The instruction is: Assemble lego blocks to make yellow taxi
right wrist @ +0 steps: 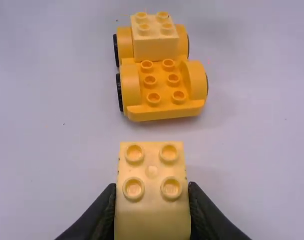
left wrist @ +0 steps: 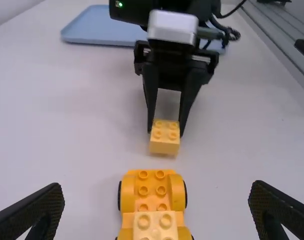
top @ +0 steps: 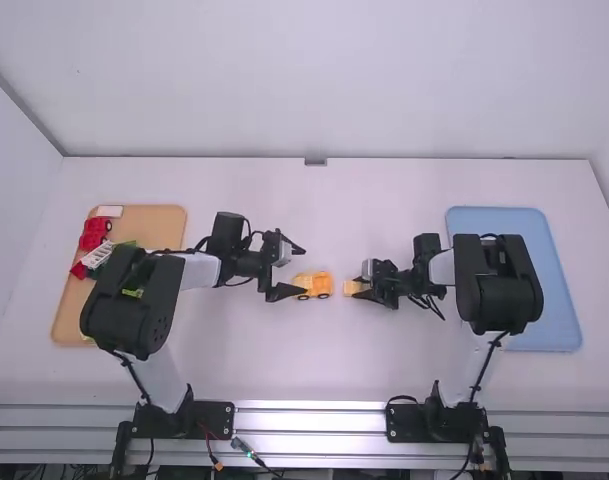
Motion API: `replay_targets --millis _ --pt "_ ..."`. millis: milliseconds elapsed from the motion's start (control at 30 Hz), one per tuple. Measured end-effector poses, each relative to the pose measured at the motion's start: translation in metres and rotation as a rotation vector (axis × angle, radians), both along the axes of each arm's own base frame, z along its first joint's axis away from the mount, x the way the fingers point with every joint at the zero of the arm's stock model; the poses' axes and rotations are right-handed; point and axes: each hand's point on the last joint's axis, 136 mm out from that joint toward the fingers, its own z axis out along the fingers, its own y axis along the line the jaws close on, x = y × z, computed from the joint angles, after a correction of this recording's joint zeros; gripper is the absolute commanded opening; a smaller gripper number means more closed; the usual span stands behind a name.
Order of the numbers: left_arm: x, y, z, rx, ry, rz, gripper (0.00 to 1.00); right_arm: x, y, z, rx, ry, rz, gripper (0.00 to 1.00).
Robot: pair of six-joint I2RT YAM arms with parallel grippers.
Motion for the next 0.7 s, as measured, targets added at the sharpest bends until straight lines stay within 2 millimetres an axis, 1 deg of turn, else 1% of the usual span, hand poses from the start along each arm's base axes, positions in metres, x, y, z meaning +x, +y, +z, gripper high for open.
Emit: replay_targets --millis 133,267,367,467,500,567,700 --pt "-0.004 0.0 -0.014 -0.001 -0.006 -0.003 0.99 0.009 -0.001 0.006 0.016 0.03 -0.031 0.25" --pt "-0.003 -0.002 -0.026 0.002 -0.001 -0.003 0.99 0.015 0.004 0.013 0.02 0.074 -0.029 0.24" --pt "-0.003 -0.005 -0.033 0.009 0.007 -0.003 0.99 0.015 0.012 0.017 0.02 0.087 -0.005 0.24" --pt "-0.007 -0.012 -0.046 0.029 0.026 -0.01 0.99 0.012 0.024 0.023 0.019 0.105 0.036 0.22" --pt "-0.007 -0.012 -0.047 0.031 0.027 -0.011 0.99 0.012 0.024 0.023 0.019 0.105 0.038 0.22" --pt "-0.012 -0.019 -0.055 0.058 0.037 -0.019 0.99 0.011 0.032 0.027 0.017 0.101 0.069 0.22" --pt "-0.013 -0.03 -0.061 0.099 0.021 -0.025 0.99 0.008 0.039 0.031 0.015 0.102 0.099 0.2"
